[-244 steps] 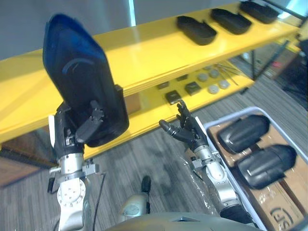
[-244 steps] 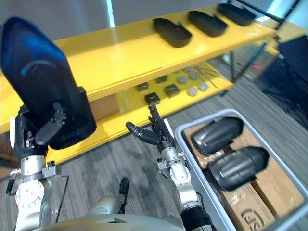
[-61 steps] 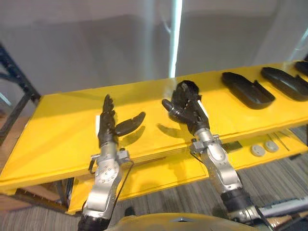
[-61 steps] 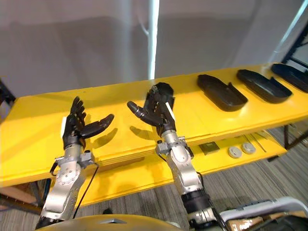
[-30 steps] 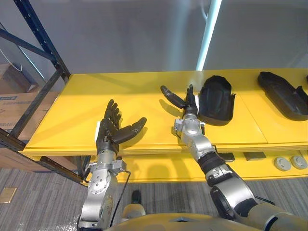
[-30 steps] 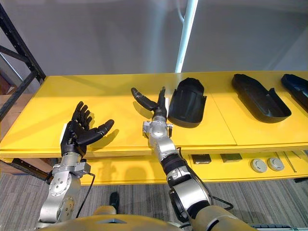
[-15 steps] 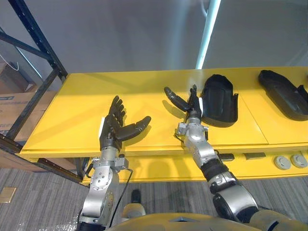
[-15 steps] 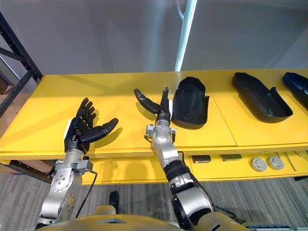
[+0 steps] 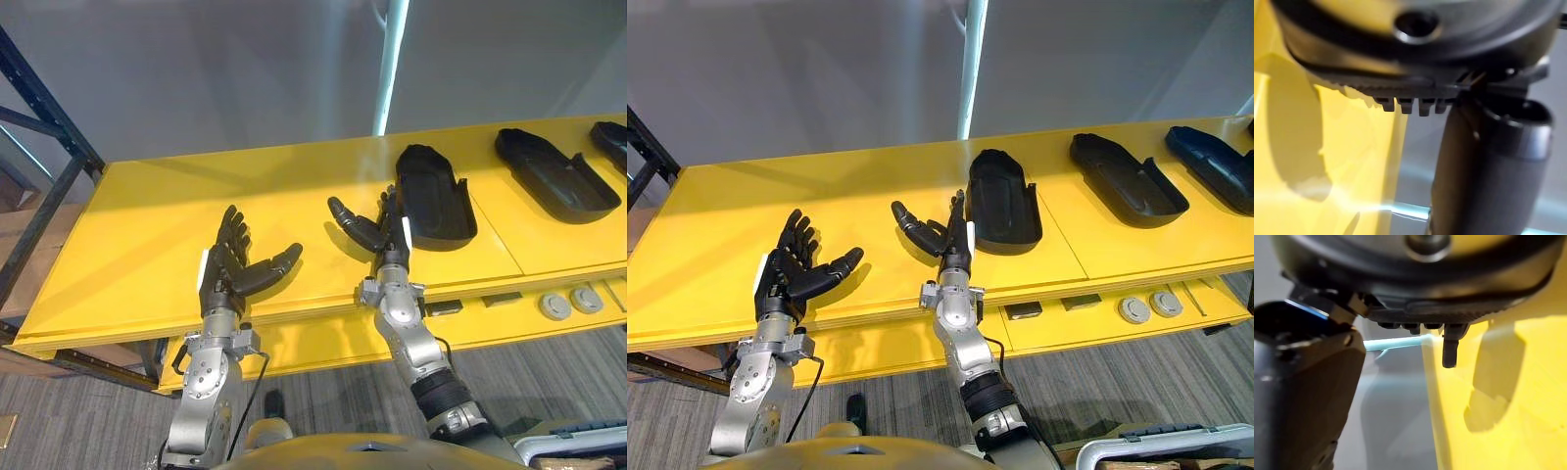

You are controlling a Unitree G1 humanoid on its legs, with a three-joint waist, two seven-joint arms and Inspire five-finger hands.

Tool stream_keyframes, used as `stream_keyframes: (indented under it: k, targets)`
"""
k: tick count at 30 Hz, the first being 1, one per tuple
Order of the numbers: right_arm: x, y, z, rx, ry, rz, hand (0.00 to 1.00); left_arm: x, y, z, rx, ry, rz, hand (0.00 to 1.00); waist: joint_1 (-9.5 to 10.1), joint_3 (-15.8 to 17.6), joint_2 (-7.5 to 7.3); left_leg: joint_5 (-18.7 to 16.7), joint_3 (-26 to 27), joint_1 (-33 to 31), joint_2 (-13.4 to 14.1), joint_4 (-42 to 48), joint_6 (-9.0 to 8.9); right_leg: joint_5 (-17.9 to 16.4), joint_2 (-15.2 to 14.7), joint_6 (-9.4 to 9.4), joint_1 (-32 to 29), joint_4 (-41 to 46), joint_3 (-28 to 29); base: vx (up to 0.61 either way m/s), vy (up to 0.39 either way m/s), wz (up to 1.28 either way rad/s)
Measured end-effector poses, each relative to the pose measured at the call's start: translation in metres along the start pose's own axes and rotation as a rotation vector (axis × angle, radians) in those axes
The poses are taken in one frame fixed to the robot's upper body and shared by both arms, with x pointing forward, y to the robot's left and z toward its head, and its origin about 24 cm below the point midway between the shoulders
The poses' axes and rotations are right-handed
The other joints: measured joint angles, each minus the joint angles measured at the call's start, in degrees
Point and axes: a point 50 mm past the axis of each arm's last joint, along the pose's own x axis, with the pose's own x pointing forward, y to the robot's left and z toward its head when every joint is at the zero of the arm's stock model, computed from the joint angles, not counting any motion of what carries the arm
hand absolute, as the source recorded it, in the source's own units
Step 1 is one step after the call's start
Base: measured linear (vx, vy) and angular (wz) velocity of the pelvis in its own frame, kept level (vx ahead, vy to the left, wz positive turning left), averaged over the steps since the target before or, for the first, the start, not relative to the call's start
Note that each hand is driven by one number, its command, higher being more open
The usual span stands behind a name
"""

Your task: Walk over and take three plastic housings, then place them on the shelf

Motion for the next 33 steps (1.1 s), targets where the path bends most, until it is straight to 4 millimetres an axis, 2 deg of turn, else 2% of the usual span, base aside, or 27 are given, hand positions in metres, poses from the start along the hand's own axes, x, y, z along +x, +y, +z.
stream_keyframes:
  k: [16,23,33]
  targets:
    - [-0.010,-0.007,-0.004,0.014,0.012,-0.007,1.00,0.000,-0.001,0.002,-0.009,-0.008,0.004,1.00,-0.22,-0.21,-0.34,-0.14,0.86,0.70,-0.05,-0.01,0.15,0.00,-0.20,0.02,0.05,0.12,0.92,0.01,-0.006,-0.02]
    - [-0.015,-0.015,-0.007,0.027,0.030,-0.064,1.00,0.000,-0.001,0.002,-0.008,-0.008,0.004,1.00,-0.29,-0.80,-1.26,-0.36,0.98,0.69,-0.15,-0.01,-0.01,-0.01,-0.35,0.04,-0.08,0.10,0.99,0.00,0.000,0.00]
    - [-0.014,-0.025,-0.006,-0.004,0.023,-0.159,1.00,0.000,-0.003,0.001,-0.011,-0.006,-0.003,1.00,-0.45,-0.83,-1.28,-0.23,1.10,0.69,-0.36,-0.01,0.21,0.02,-0.59,0.09,-0.13,0.10,1.02,0.00,0.000,0.00]
